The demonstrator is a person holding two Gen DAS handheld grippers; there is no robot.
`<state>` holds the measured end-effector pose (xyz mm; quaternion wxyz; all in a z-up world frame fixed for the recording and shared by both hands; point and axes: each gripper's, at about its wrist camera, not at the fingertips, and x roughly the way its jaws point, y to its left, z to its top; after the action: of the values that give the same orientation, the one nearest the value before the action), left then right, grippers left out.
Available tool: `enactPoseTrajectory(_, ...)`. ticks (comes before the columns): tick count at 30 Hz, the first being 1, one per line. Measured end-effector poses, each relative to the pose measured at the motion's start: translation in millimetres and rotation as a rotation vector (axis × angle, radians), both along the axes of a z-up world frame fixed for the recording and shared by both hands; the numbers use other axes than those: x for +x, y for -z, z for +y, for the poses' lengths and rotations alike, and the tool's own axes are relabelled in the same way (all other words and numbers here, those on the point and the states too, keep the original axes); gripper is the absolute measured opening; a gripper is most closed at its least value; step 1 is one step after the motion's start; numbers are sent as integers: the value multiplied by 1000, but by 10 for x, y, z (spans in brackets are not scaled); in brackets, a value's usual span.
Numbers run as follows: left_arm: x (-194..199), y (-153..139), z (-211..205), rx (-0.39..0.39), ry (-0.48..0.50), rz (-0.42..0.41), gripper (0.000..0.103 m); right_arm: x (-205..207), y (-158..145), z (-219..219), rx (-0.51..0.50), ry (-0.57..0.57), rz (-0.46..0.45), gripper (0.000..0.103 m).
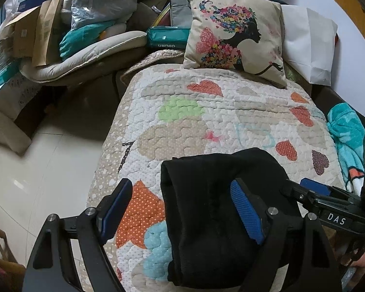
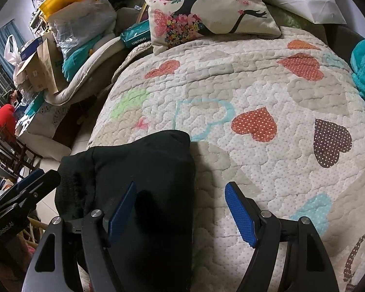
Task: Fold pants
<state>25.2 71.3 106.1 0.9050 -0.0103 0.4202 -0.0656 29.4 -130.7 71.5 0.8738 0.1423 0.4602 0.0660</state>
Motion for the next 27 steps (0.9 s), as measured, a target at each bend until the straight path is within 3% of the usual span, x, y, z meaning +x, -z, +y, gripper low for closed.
enactPoseTrajectory(27, 29, 26, 15, -10, 5, 23, 82, 16, 60, -8, 7, 5, 10, 81)
